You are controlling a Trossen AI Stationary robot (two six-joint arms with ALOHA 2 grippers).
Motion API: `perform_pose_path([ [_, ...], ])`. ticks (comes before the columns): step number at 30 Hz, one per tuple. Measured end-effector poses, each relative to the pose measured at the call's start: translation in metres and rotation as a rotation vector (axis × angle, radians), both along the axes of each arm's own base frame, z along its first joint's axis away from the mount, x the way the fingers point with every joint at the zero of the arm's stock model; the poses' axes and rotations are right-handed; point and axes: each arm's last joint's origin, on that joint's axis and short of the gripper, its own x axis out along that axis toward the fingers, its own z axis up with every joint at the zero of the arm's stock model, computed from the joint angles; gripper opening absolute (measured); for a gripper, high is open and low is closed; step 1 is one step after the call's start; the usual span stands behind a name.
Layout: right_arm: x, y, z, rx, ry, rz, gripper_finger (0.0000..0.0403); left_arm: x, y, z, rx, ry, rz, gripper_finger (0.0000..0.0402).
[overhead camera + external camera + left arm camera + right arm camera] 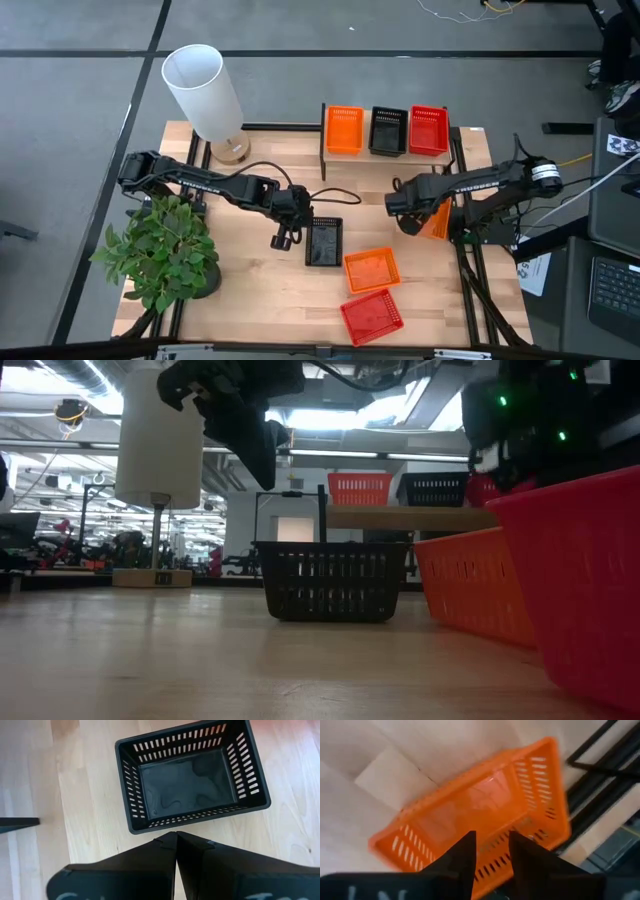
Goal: Stack baskets on shelf by color
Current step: Adjust the top orange bin on the table, then stack the red bin on the red bin on the shelf
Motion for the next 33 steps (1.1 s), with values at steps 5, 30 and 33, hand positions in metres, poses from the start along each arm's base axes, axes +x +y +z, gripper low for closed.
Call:
perform_pose_path([
  [5,-0.008,0.0,-0.037,-0.029,0.019,-0.066,0.0116,0.0,0.0,0.0,0.0,-0.001,0.0,0.0],
  [30,0.065,0.109,0.035,0.359,-0.649,0.458,0.0116,0.001,0.0,0.001,-0.001,-0.015,-0.001,0.0],
  [33,0.061,0.145,0.035,0.43,-0.777,0.538,0.0116,0.001,0.0,0.001,-0.001,-0.016,-0.001,0.0],
])
